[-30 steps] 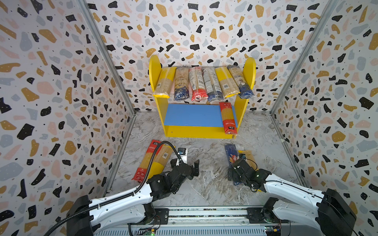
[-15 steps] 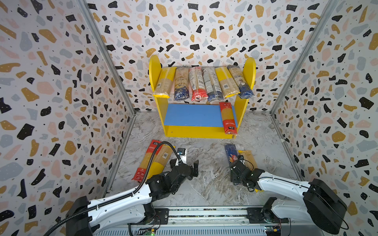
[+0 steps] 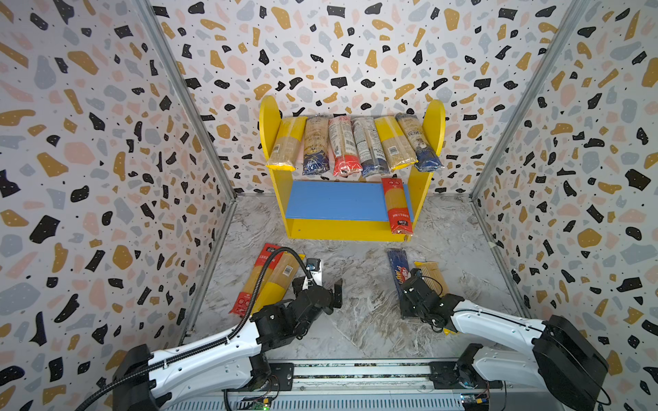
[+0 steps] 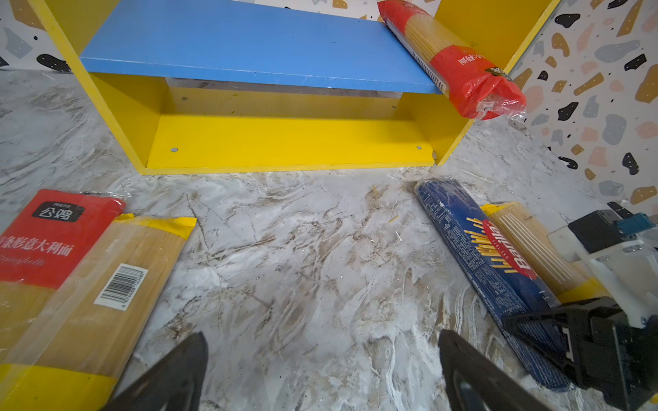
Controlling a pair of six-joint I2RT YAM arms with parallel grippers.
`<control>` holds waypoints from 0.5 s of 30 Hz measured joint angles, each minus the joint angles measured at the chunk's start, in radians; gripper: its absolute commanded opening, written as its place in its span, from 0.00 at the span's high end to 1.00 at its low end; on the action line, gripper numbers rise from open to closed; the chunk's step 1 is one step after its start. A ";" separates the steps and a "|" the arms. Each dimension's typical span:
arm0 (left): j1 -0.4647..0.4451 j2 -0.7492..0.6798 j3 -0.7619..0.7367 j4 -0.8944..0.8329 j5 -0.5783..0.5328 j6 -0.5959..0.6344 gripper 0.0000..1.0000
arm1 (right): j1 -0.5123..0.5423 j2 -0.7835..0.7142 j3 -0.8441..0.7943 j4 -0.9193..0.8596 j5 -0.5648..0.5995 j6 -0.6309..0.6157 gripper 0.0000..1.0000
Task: Place and organize the pasta boxes and bags onto the shelf
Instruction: 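Close the right gripper on the Barilla box's end and lift it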
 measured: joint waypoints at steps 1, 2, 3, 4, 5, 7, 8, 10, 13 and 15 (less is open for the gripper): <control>0.000 -0.003 0.000 -0.002 -0.002 0.000 0.00 | 0.000 -0.014 -0.005 0.000 -0.027 -0.005 0.74; 0.000 -0.006 0.000 -0.005 -0.003 0.000 0.01 | 0.001 -0.025 -0.006 0.000 -0.045 -0.008 0.75; 0.000 -0.010 0.000 -0.009 -0.005 0.000 0.01 | 0.001 -0.037 -0.008 -0.001 -0.071 -0.012 0.75; 0.000 -0.014 0.000 -0.013 -0.007 0.000 0.00 | 0.001 -0.048 -0.009 -0.001 -0.092 -0.016 0.75; 0.000 -0.017 0.000 -0.017 -0.010 0.000 0.00 | 0.001 -0.058 -0.010 -0.001 -0.111 -0.018 0.75; 0.000 -0.024 0.000 -0.026 -0.014 -0.001 0.01 | 0.002 -0.085 -0.014 -0.001 -0.159 -0.023 0.75; 0.000 -0.029 0.000 -0.031 -0.017 -0.001 0.00 | 0.002 -0.097 -0.018 -0.001 -0.178 -0.026 0.75; 0.000 -0.042 0.000 -0.037 -0.021 -0.002 0.00 | 0.002 -0.122 -0.026 -0.001 -0.219 -0.031 0.75; 0.000 -0.063 0.000 -0.045 -0.024 -0.004 0.01 | -0.006 -0.154 -0.031 -0.001 -0.270 -0.037 0.76; 0.000 -0.075 0.000 -0.052 -0.029 -0.005 0.00 | -0.011 -0.175 -0.031 0.003 -0.301 -0.037 0.76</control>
